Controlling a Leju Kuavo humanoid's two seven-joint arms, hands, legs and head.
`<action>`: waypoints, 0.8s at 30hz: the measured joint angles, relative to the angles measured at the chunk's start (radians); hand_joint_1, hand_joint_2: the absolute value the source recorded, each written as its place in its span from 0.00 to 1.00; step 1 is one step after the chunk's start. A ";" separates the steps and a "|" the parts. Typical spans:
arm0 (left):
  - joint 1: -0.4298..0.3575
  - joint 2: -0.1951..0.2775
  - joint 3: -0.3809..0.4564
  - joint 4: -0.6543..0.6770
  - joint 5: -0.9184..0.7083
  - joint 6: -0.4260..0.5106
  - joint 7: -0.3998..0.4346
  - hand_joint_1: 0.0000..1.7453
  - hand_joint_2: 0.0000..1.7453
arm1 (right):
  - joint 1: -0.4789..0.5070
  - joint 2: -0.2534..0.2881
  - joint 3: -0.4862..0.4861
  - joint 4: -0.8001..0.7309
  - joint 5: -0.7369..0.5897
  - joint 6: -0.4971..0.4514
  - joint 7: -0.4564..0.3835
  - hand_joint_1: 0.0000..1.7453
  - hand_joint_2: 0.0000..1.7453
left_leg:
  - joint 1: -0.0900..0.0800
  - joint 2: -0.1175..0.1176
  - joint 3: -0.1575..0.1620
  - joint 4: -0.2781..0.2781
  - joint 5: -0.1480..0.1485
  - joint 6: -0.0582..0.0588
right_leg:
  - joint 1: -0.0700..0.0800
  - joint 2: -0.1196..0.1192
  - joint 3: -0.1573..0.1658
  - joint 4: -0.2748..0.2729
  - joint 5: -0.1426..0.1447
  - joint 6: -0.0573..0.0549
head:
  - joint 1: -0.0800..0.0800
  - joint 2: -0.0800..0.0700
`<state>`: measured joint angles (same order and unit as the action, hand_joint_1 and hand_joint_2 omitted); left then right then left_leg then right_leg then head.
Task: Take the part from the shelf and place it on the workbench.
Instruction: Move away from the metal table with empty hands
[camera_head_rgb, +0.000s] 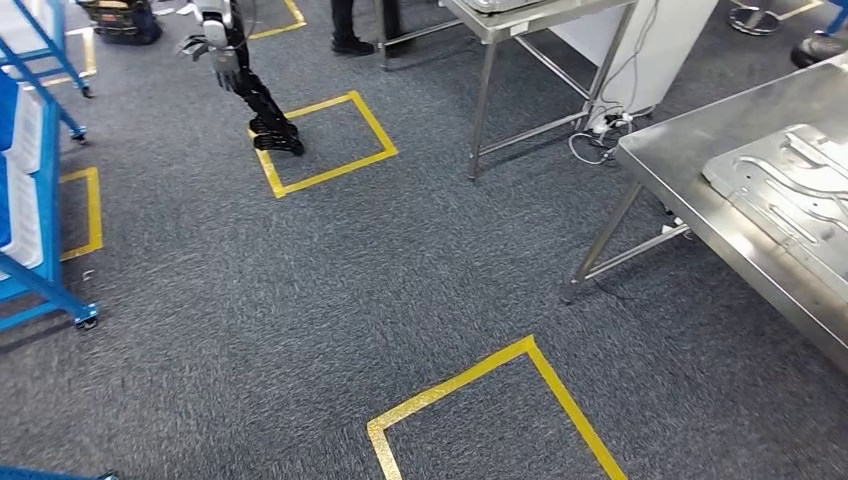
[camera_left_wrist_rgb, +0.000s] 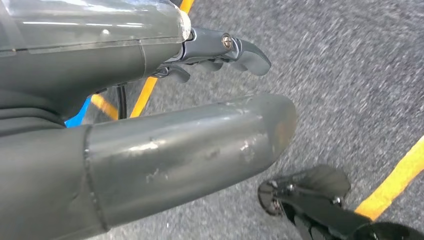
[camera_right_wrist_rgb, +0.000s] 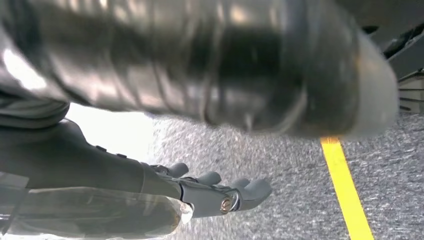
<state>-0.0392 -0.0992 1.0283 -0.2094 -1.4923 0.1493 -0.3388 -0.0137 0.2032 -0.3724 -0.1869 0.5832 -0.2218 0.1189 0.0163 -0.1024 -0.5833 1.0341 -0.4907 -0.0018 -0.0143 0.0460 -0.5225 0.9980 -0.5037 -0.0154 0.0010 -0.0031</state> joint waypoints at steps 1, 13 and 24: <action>-0.001 0.000 0.000 0.000 -0.002 0.000 0.000 0.00 0.00 | 0.001 0.000 0.000 0.000 0.000 0.002 0.000 0.00 0.00 | -0.001 0.030 -0.020 0.042 -0.026 -0.002 | -0.001 -0.016 0.003 -0.007 0.003 -0.006 | 0.000 0.000; -0.002 0.000 -0.002 0.000 -0.016 0.000 -0.007 0.00 0.00 | -0.005 -0.002 -0.005 0.000 -0.008 0.026 -0.008 0.00 0.00 | -0.013 0.142 0.039 -0.032 0.004 0.015 | 0.016 -0.156 0.016 0.003 -0.018 0.013 | 0.000 0.000; -0.006 -0.002 -0.005 0.000 -0.019 0.002 -0.006 0.00 0.00 | 0.002 -0.015 -0.019 0.000 -0.011 0.039 -0.008 0.00 0.00 | -0.010 0.024 0.038 -0.033 0.015 0.035 | 0.001 -0.002 -0.044 0.110 -0.033 0.026 | 0.000 0.000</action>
<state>-0.0448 -0.1010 1.0236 -0.2094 -1.5118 0.1511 -0.3445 -0.0120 0.1882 -0.3911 -0.1874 0.5718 -0.1832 0.1110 0.0062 -0.0781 -0.5457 1.0007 -0.4756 0.0337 -0.0135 0.0435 -0.5661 1.1076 -0.5368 0.0109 0.0011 -0.0031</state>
